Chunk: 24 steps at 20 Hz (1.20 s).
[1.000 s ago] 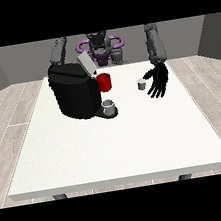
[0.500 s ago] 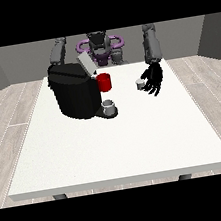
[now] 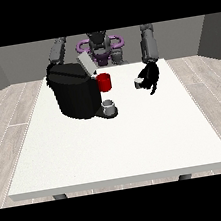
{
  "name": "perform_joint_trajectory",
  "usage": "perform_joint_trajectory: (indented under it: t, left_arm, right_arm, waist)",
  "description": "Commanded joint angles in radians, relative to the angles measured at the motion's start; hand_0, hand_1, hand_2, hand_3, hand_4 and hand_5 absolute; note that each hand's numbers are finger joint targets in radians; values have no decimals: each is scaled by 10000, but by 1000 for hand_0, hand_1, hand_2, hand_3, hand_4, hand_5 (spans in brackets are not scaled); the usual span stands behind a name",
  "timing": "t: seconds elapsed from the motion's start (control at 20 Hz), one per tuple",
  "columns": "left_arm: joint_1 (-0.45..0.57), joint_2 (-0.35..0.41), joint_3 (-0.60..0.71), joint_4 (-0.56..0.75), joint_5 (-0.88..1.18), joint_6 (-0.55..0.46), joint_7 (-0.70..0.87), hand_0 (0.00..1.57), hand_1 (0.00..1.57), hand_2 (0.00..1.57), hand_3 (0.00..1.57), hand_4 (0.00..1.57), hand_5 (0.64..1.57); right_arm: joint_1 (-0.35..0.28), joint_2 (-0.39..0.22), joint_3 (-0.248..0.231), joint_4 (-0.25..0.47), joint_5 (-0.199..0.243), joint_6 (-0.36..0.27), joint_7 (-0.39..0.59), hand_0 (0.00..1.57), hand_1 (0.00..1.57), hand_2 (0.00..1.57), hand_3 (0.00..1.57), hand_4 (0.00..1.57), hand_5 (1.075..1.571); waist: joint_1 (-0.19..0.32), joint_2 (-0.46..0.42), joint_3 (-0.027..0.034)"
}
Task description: Insert the coffee pod into the coffee machine and close the lid
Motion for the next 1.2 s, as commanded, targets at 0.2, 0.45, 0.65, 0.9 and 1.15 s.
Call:
perform_joint_trajectory:
  t: [0.2,0.45,0.65,0.9,1.15]
  left_arm:
    - [-383,-662,-23,-87,-42,88,-746,1302,1302,1382,1340,683,1571]
    - [-434,-1055,183,-209,447,-890,-635,1426,1426,1419,1297,590,1571]
    - [-485,-1135,185,-495,529,-1460,-350,1448,1448,1390,1297,578,1571]
    - [-1168,-577,936,-282,845,-1655,-476,1364,1364,1385,1326,563,1571]
    - [-1494,-1497,465,-1305,882,-2364,499,1451,1451,1446,1387,604,1571]
  right_arm:
    - [221,-237,-435,977,-165,105,-657,0,0,0,0,397,1571]
    - [477,-111,-479,1517,-245,125,-994,0,0,0,0,290,1571]
    - [849,-251,-502,1809,-338,355,-829,0,0,0,0,281,1571]
    - [504,-255,-207,1239,-223,308,-570,0,0,0,0,286,1571]
    - [141,-700,-632,2300,-320,506,-933,0,0,0,0,249,1571]
  waist:
    - [291,-217,-84]
    - [619,-953,-84]
    - [751,-1626,-83]
    - [319,-1305,-88]
    - [872,-1683,-85]
